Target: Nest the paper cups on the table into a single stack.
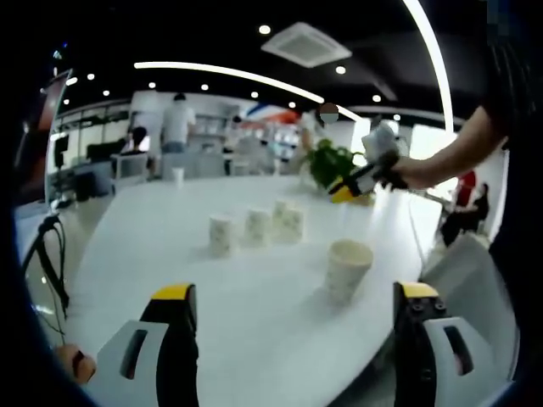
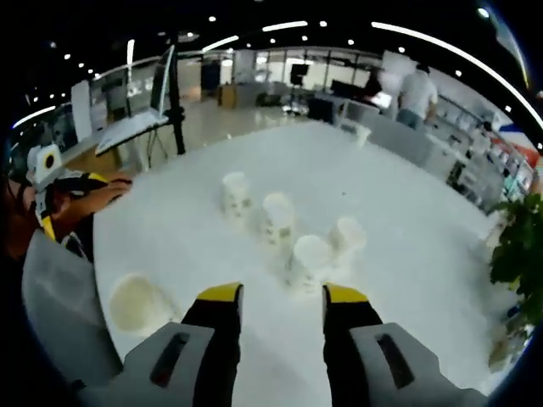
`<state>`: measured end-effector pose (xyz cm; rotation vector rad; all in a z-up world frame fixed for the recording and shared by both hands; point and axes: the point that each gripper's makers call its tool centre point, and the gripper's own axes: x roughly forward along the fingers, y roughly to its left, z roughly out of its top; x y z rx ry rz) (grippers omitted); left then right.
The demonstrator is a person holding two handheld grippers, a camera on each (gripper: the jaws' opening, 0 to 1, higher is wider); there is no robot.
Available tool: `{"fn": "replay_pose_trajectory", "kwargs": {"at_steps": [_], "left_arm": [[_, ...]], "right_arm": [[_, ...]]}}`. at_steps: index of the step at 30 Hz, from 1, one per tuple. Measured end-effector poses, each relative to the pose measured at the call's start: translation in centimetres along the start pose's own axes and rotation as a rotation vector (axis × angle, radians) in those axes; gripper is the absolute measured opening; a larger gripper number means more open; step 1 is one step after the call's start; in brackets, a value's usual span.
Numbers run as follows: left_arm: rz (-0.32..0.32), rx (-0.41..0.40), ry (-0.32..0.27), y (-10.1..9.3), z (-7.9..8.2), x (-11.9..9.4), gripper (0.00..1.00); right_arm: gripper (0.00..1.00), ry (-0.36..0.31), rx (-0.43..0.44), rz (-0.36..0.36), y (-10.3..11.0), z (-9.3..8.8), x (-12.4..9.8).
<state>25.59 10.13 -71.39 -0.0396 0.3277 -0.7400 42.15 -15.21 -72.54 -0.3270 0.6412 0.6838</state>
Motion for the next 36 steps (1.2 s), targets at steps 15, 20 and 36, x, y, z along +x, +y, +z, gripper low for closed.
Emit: {"fn": "replay_pose_trajectory", "kwargs": {"at_steps": [15,20,36], "left_arm": [[-0.003,-0.003,0.020,0.2,-0.5,-0.1,0.96],[-0.001,0.000,0.021,0.3,-0.3,-0.2,0.96],[0.010,-0.003,0.034,0.5,-0.5,-0.5,0.96]], "right_arm": [[0.45,-0.016,0.061,-0.032,-1.9,0.3,3.4],[0.45,-0.007,0.091,-0.040,-2.4,0.0,4.3],[0.45,0.014,0.077,-0.024,-2.8,0.4,7.1]]}}
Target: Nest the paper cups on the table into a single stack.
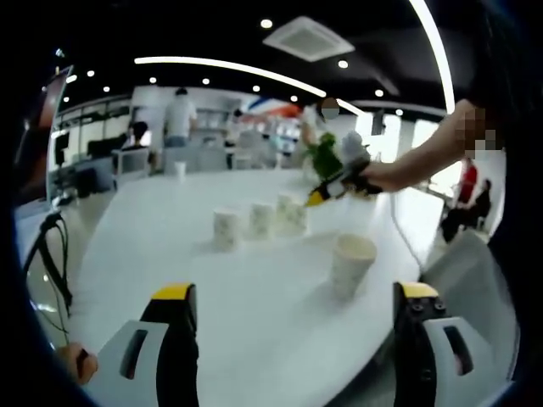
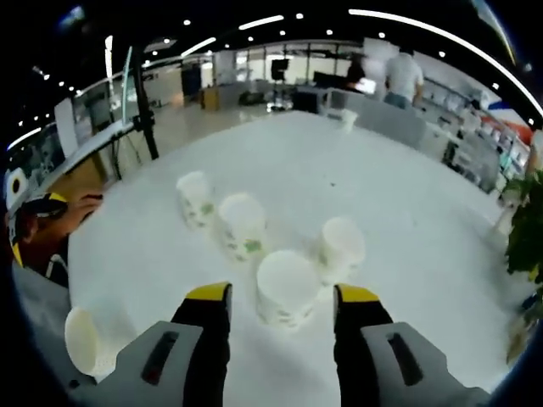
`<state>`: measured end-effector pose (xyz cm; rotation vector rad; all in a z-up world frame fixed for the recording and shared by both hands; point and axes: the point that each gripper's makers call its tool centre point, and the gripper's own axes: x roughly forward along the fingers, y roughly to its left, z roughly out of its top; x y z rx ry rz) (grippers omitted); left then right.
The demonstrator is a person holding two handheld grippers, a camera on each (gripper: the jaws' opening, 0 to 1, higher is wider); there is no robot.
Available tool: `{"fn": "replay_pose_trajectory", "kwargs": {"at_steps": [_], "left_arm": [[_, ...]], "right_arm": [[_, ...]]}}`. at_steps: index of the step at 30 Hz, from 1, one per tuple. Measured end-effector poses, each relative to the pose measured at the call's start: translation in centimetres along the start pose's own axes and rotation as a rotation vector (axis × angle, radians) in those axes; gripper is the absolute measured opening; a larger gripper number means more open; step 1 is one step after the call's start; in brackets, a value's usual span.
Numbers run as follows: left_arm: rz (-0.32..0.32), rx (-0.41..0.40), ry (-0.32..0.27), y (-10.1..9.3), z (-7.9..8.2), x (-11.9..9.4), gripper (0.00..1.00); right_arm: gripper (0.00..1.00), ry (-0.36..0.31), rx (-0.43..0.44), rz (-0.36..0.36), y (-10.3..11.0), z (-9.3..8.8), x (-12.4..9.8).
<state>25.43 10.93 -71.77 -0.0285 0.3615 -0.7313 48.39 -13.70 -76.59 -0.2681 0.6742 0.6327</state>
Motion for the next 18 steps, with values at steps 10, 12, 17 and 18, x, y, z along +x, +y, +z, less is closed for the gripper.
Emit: {"fn": "replay_pose_trajectory", "kwargs": {"at_steps": [10,12,17,18], "left_arm": [[0.019,-0.012,0.004,0.5,-0.2,-0.3,0.96],[0.022,-0.012,0.005,0.5,-0.3,-0.3,0.96],[0.025,-0.014,0.007,0.6,-0.4,-0.3,0.96],[0.023,-0.020,0.009,0.6,-0.4,-0.3,0.96]], "right_arm": [[0.45,0.029,-0.038,0.011,0.1,0.4,1.7],[0.45,0.031,-0.041,0.016,0.1,0.2,2.1],[0.45,0.052,-0.065,0.023,0.1,-0.2,3.0],[0.45,0.061,-0.068,0.031,0.3,-0.3,3.2]]}}
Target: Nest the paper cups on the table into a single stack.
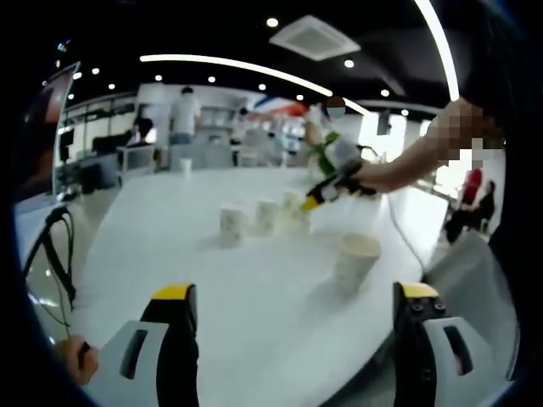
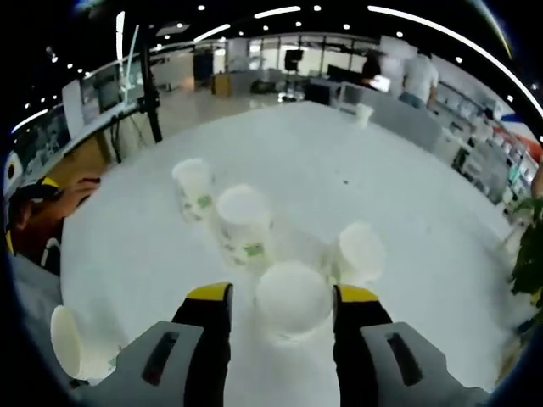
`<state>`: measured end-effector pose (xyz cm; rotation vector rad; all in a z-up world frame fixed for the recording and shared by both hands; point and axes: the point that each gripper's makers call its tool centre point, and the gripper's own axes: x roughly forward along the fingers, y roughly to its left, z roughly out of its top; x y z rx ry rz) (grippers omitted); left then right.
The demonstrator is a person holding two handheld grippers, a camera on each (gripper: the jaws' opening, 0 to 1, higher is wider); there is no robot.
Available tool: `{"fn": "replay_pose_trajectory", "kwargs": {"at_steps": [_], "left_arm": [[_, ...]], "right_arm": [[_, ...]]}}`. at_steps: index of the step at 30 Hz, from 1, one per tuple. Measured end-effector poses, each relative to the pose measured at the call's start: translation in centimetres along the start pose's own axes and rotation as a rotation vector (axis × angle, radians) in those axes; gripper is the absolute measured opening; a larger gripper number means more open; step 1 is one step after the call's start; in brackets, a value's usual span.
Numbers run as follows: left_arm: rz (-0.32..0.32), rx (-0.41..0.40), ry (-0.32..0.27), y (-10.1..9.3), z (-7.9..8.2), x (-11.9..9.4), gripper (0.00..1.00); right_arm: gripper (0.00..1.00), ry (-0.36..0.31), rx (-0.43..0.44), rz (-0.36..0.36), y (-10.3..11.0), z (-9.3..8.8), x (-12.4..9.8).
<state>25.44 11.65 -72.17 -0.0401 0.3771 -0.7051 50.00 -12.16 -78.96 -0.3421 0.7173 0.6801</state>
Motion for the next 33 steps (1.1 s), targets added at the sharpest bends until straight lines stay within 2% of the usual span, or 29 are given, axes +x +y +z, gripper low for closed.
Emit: {"fn": "replay_pose_trajectory", "kwargs": {"at_steps": [4,11,18,26,33], "left_arm": [[0.003,0.004,0.003,0.0,0.0,-0.1,0.96],[0.008,0.003,0.004,0.3,-0.2,-0.4,0.95],[0.008,0.005,-0.002,0.3,0.0,-0.3,0.95],[0.003,0.005,-0.007,0.2,0.0,-0.1,0.95],[-0.005,0.012,-0.012,0.0,0.2,0.1,0.95]], "right_arm": [[0.42,0.025,-0.044,0.001,0.0,-0.4,0.5],[0.36,0.037,-0.051,0.009,0.0,-0.4,0.9],[0.36,0.040,-0.038,0.014,0.1,-0.6,0.8],[0.35,0.040,0.011,0.018,0.7,-1.1,-0.2],[0.35,0.034,0.029,0.012,0.3,-1.3,-1.2]]}}
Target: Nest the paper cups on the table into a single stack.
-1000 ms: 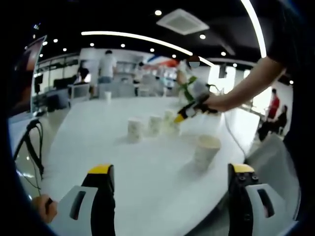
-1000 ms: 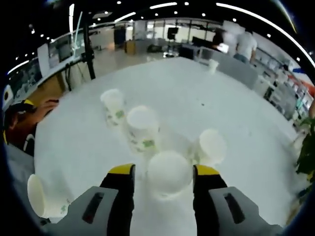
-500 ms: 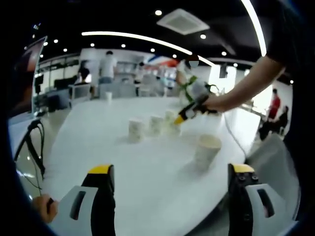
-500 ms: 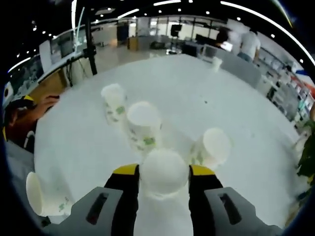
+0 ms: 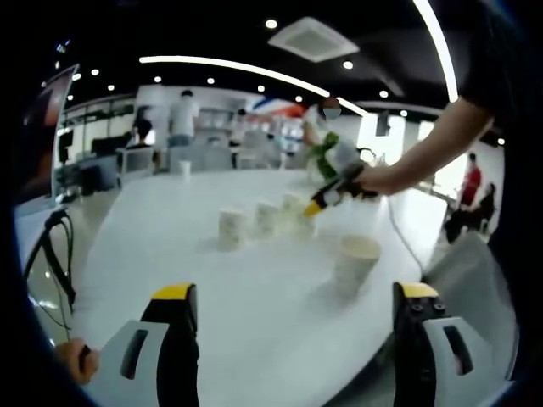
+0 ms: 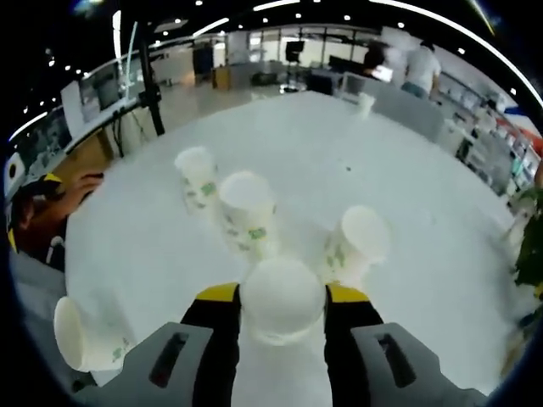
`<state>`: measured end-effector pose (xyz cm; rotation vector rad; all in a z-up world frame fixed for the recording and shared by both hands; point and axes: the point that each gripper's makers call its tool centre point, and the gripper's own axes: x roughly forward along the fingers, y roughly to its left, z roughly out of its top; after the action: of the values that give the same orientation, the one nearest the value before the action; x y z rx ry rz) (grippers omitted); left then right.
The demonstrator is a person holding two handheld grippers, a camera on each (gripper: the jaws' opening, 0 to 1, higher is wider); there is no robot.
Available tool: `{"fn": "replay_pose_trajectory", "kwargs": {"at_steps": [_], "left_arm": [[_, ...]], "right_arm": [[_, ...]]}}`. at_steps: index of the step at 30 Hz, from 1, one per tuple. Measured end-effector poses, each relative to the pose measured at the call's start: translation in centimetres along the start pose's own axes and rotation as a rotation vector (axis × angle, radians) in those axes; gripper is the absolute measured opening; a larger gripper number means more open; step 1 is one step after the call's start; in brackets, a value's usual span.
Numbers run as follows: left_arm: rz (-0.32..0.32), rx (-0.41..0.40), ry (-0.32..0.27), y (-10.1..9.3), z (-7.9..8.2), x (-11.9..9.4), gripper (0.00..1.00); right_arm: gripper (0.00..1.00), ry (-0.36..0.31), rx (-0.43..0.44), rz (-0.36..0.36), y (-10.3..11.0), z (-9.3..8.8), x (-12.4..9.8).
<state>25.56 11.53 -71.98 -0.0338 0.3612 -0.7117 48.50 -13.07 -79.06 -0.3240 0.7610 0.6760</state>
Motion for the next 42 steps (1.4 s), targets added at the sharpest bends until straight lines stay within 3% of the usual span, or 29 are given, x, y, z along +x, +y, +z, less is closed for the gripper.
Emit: {"fn": "replay_pose_trajectory", "kwargs": {"at_steps": [6,15,27,31,39,42], "left_arm": [[-0.009,0.007,-0.008,-0.2,0.4,0.2,0.96],[-0.029,0.027,-0.021,-0.5,1.4,0.9,0.96],[-0.070,0.058,-0.043,-1.5,2.7,1.8,0.96],[-0.076,0.067,-0.053,-1.6,3.3,2.0,0.95],[-0.104,0.078,-0.074,-2.2,4.6,3.0,0.95],[-0.118,0.082,-0.074,-2.5,4.8,3.4,0.94]], "right_arm": [[0.35,-0.030,0.027,-0.006,-0.2,0.6,-1.1],[0.35,-0.144,0.157,0.006,-0.2,2.9,-4.0],[0.35,-0.282,0.234,0.085,3.1,6.5,-8.8],[0.35,-0.311,0.253,0.085,3.8,6.9,-10.4],[0.35,-0.419,0.429,0.146,5.4,7.3,-13.0],[0.35,-0.423,0.471,0.158,6.2,6.7,-13.5]]}}
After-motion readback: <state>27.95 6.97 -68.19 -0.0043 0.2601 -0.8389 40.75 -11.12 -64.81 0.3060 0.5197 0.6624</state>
